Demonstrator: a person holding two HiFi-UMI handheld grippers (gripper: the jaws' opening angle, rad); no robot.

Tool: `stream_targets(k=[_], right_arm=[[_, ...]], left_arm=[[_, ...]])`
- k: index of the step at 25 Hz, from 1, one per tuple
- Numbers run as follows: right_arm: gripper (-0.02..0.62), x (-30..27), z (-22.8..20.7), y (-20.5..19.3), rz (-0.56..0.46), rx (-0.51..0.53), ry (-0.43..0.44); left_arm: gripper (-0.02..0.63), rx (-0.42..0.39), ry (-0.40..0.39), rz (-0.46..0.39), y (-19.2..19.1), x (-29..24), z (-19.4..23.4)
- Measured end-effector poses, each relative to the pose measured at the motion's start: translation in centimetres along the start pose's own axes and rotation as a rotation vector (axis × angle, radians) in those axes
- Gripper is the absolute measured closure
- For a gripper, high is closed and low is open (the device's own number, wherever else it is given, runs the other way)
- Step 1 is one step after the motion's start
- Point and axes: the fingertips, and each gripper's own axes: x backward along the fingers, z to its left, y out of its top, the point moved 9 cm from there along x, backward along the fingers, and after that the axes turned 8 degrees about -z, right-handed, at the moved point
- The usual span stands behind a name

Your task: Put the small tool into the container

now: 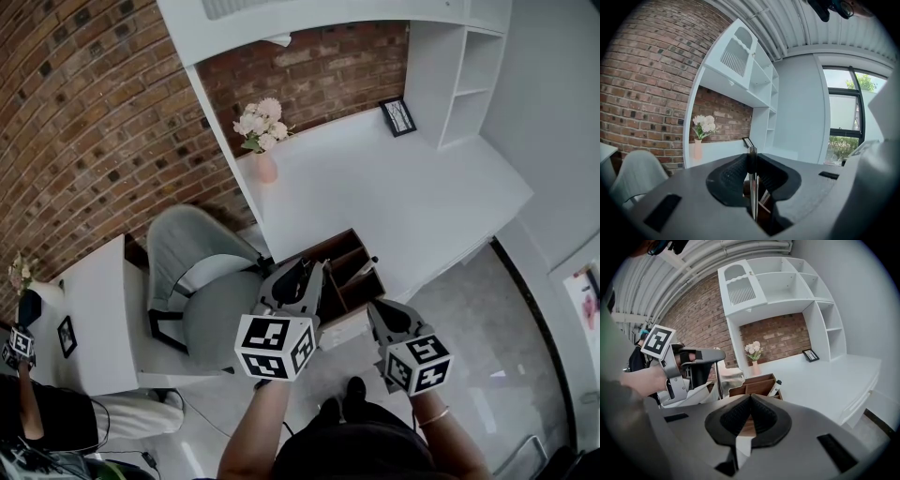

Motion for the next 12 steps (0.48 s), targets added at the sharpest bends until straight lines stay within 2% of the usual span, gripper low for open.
stream_targets(k=[12], right_arm=[[0.591,0.4,-0.1,-0.4,0.014,0.001,-0.004]], left_arm=[[0.534,0.004,-0.001,0.050,-2.4,1.2,-0.3]])
